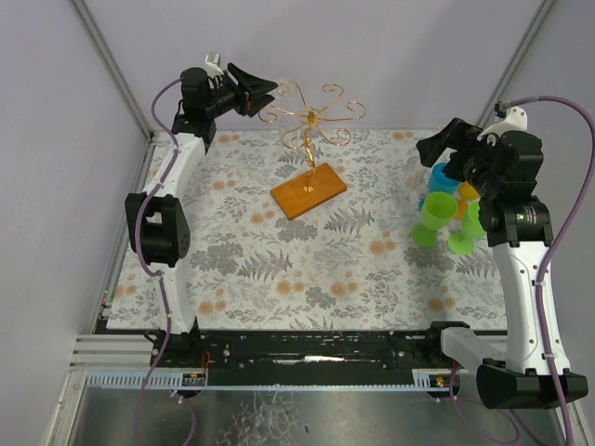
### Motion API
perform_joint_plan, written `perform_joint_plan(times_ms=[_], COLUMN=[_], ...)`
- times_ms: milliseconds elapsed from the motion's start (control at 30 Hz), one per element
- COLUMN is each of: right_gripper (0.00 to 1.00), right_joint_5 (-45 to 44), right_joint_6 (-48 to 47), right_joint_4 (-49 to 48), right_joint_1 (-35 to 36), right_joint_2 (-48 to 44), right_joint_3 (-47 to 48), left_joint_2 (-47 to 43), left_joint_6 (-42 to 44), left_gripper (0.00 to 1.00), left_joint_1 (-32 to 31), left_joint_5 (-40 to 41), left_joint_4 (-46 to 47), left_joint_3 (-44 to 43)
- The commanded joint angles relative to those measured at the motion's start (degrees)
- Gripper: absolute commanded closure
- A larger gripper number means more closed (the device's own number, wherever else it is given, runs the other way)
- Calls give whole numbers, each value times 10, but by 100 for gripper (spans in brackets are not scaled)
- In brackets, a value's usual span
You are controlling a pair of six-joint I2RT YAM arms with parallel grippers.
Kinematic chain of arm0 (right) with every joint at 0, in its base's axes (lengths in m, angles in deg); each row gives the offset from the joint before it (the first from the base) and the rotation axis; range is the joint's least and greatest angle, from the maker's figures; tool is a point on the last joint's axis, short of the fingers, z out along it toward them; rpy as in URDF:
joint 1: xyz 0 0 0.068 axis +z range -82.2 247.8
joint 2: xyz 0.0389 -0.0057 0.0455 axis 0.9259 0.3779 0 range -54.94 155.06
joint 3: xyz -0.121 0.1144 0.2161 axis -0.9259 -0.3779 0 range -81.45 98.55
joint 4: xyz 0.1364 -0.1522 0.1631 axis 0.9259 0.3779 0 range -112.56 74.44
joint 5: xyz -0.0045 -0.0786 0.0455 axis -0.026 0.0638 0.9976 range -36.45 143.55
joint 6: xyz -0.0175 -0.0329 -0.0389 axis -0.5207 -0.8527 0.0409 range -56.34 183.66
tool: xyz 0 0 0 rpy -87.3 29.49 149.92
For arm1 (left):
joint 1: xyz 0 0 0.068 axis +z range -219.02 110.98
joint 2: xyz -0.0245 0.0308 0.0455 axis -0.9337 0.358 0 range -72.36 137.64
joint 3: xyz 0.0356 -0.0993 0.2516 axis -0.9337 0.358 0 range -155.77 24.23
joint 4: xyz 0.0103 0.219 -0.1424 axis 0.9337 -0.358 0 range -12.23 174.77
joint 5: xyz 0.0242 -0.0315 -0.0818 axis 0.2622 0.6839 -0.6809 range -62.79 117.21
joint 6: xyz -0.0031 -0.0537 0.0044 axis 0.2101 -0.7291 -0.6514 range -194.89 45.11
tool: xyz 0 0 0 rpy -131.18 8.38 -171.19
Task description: Take the wine glass off the wine glass rack
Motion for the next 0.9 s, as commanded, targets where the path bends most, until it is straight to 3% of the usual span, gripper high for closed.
perform_joint_plan(times_ms=[0,467,867], right_gripper=[1,2,2], right_joint_5=[3,5,6], right_joint_6=[0,-1,0], right_joint_4=[8,12,14], right_joint_1=[4,4,4], right_joint_2=[-14,-22,-26], right_joint_3=[9,4,2], left_joint_2=[10,4,-1], left_joint_6=[-8,-10,-20], left_gripper=[55,72,100], left_joint_1=[-8,-12,-13], left_joint_5=[3,4,4], left_joint_4=[36,40,45], left_joint_3=[-26,-15,-8])
